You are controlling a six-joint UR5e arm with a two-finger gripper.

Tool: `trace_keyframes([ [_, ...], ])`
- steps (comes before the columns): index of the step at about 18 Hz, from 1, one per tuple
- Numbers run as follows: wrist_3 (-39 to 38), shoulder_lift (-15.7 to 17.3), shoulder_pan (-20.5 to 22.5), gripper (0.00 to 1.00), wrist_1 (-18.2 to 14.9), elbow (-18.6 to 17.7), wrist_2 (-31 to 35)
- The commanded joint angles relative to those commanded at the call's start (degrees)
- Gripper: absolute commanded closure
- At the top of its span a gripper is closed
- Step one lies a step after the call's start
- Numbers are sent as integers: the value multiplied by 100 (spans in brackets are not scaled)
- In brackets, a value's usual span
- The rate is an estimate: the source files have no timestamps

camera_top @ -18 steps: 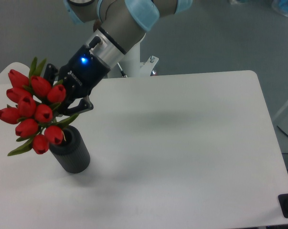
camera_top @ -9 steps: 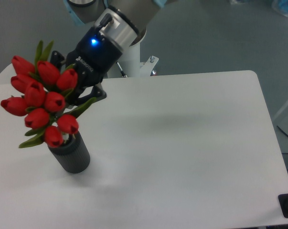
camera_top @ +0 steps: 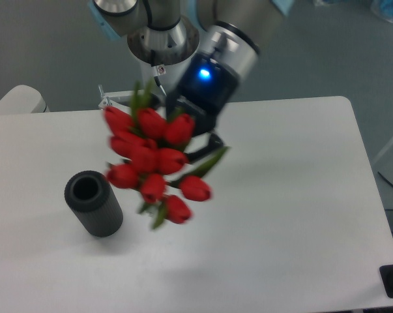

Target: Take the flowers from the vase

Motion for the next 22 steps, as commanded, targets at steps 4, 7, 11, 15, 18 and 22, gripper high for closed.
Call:
trace_keyframes([
  [4, 264, -203, 97, 69, 0, 35, 0],
  [7, 369, -343, 159, 69, 9, 97, 26],
  [11, 370, -370, 273, 69, 0, 97, 9],
  [15, 370, -335, 290, 69, 0, 70, 44],
  [18, 370, -256, 317, 69, 0, 9, 53],
  [22, 335, -194, 335, 69, 0, -52, 70],
])
